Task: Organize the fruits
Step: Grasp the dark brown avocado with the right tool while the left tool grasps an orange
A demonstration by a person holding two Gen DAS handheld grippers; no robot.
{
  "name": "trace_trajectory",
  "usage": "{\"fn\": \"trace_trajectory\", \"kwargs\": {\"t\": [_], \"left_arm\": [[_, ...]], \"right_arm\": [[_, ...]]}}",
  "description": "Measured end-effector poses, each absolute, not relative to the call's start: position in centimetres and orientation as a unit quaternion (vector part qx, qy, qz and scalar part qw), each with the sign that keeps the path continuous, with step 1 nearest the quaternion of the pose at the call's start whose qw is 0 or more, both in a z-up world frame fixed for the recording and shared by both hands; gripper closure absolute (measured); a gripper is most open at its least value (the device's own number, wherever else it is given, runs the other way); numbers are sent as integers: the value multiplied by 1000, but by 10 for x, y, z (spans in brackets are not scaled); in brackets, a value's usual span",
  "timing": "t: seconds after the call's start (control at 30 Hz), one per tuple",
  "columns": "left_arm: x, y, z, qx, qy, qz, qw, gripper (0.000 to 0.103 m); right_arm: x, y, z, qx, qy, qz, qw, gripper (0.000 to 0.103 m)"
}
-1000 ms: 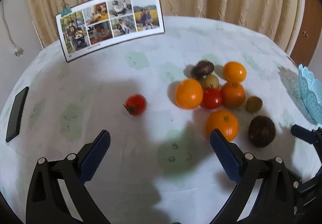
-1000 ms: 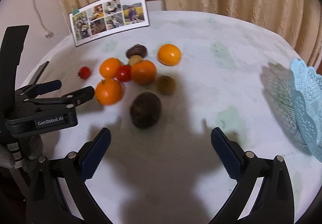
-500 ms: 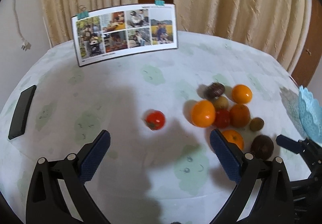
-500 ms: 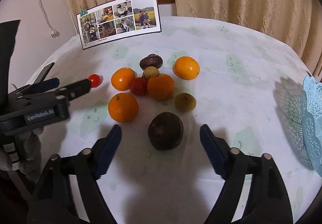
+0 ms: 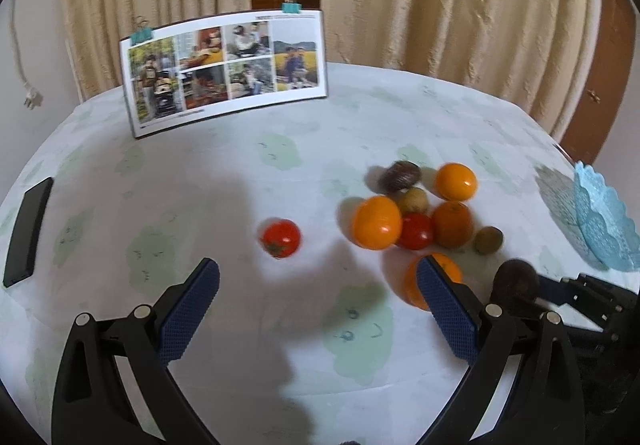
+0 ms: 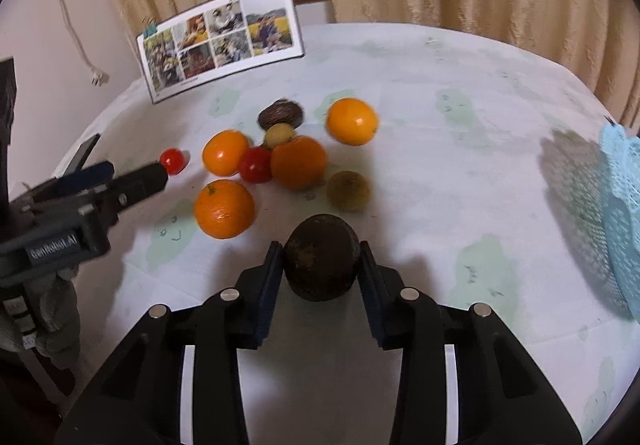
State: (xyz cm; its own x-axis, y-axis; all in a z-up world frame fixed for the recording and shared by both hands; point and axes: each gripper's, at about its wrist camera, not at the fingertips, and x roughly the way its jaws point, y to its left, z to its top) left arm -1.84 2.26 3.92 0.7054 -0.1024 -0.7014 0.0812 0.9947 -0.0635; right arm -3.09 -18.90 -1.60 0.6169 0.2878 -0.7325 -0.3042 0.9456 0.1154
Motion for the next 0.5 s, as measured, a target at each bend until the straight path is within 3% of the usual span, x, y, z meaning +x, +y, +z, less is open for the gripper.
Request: {"fn": "trace_trajectory", "kwargs": {"t": [0.37,0.5], "left_arm": [[-12,-12,27,-29,429,-130,894,24],[-8,-25,22,-24,442,-141,886,36]], "right_arm": [[-54,-252,21,50,342,102,933,64],[-61,-277,32,71,319,77,942,64]]}}
